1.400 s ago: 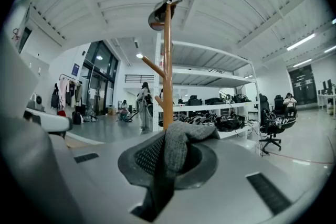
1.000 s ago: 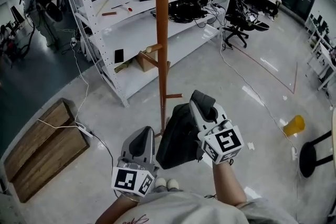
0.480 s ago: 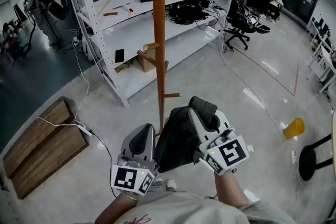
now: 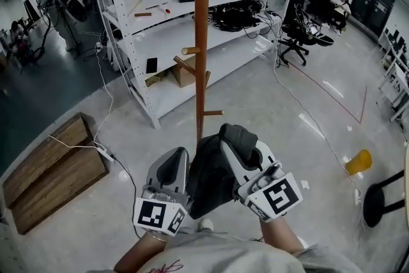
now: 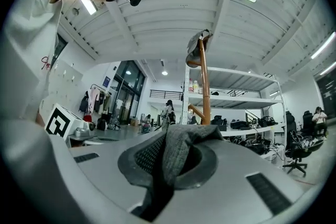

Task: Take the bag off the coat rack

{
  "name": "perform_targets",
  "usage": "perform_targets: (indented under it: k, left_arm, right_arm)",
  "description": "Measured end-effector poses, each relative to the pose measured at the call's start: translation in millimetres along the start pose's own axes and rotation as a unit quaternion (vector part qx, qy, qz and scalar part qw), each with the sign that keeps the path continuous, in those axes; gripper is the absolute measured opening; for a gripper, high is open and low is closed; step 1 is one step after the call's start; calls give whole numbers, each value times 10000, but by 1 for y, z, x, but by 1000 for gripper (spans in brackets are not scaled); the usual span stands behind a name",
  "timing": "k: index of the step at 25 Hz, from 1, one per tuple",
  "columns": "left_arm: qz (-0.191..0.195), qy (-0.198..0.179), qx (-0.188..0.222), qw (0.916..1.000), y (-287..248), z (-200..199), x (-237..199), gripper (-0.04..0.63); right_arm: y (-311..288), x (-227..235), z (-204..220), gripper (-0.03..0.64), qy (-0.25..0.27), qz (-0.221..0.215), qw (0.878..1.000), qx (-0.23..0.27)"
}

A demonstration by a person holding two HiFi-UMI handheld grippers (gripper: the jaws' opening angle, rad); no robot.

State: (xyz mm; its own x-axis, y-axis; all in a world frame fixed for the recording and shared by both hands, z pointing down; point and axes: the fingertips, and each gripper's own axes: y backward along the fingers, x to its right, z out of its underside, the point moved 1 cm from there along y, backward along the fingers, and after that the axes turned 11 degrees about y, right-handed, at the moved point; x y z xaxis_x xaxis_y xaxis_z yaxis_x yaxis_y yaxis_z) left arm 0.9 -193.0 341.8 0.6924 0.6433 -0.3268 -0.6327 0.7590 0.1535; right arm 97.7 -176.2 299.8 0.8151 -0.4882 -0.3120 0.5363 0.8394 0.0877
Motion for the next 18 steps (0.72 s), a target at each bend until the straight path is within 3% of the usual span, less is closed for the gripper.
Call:
perform_targets:
  k: [6,18]
  left_arm:
    - [93,-6,45,9999,28,-7,2,18]
    - [421,-65,-131,9990,131,-19,16,18]
  right_arm:
    - [8,-37,-13,35,14,-151,9999,41]
    - [48,-134,-32,36,-71,98,9998,-167]
